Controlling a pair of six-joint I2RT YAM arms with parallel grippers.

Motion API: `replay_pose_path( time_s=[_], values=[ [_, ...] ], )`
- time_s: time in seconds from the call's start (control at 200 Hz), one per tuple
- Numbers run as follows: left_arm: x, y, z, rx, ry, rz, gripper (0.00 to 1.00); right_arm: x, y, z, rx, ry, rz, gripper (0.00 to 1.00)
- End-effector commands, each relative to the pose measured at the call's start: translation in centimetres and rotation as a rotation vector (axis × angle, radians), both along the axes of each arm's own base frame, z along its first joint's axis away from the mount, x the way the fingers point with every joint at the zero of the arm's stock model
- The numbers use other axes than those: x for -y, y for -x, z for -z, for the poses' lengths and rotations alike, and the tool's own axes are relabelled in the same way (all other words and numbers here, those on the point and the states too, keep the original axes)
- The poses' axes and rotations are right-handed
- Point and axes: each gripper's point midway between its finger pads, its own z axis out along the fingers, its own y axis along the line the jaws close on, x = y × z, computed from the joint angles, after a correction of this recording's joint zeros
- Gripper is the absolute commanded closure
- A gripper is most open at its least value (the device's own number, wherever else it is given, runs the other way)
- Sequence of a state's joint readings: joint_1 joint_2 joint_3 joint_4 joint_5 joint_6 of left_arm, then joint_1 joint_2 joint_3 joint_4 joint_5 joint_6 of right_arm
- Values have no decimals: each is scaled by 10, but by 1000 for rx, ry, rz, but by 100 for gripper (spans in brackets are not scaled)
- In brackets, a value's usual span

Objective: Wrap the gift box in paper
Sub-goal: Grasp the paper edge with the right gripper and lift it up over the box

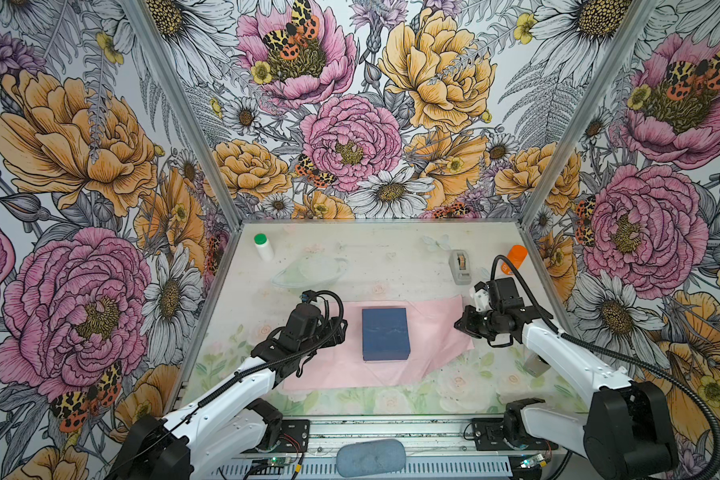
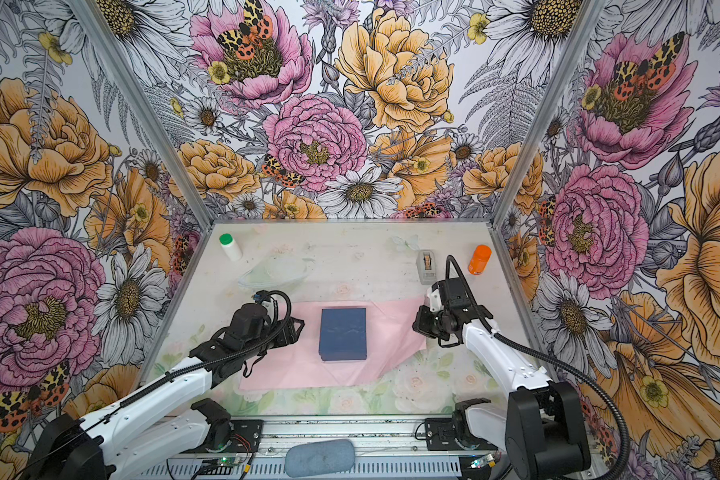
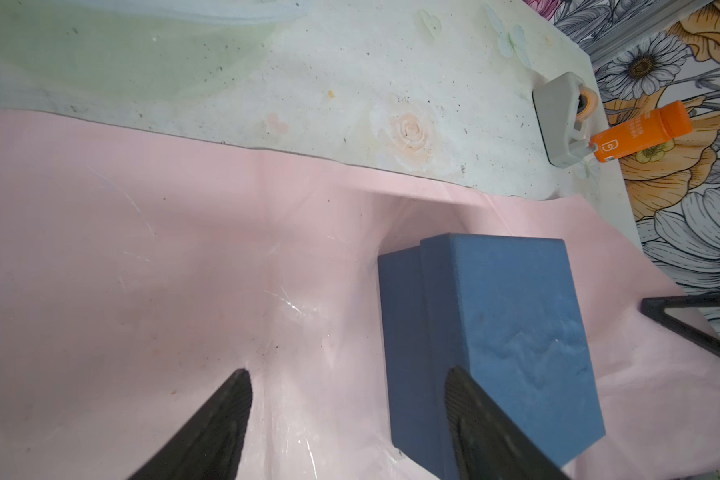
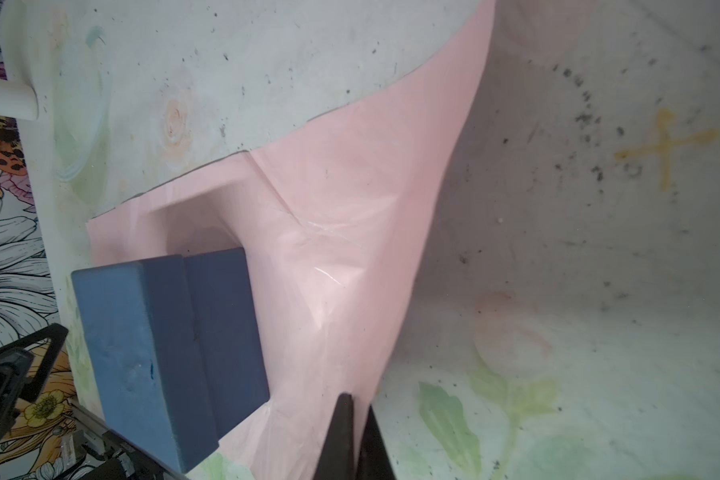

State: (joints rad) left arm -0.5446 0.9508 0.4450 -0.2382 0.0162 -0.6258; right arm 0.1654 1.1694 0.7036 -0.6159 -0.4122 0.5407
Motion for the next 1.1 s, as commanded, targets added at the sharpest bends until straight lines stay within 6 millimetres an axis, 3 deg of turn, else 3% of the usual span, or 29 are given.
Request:
replay_pose_path(
  time_s=[0.0, 0.435, 0.851, 1.096],
  values=[
    [6, -5, -13, 32, 67, -4, 25, -12, -9, -33, 114, -9, -42, 99],
    [2, -7, -13, 38, 61, -14, 26, -92, 1, -79, 300, -125, -263, 100],
    [-3, -8, -26, 55, 130, -34, 25, -178, 7, -83, 333, -191, -391, 100],
    [1, -8, -42, 73, 229, -19, 24, -212, 12, -64, 294, -216, -424, 100]
  ],
)
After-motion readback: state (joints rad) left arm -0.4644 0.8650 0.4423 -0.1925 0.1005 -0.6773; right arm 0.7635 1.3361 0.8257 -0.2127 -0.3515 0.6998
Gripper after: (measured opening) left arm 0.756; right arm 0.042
